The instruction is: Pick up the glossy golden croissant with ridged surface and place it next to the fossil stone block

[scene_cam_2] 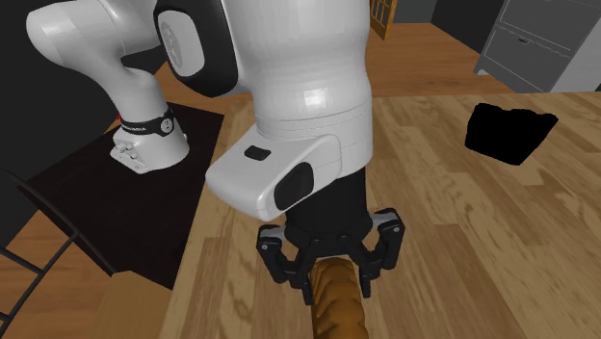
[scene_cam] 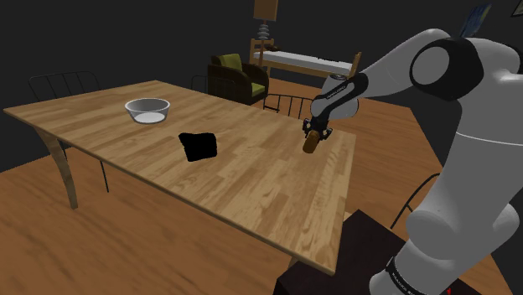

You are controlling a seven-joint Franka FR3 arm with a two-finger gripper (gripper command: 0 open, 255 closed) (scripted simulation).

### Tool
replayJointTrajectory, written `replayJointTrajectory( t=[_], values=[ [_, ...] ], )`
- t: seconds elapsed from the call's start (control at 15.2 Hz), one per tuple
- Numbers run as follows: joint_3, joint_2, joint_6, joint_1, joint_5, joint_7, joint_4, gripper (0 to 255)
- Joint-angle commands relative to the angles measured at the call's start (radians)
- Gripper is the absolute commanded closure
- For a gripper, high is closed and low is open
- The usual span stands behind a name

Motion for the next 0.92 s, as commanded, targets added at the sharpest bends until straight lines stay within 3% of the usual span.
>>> replayJointTrajectory(
  t=[0.0, 0.53, 0.86],
  values=[
    [0.0, 0.0, 0.0, 0.0, 0.0, 0.0, 0.0, 255],
    [0.0, 0.0, 0.0, 0.0, 0.0, 0.0, 0.0, 255],
    [0.001, -0.04, -0.06, 0.001, 0.002, -0.004, 0.02, 255]
  ],
)
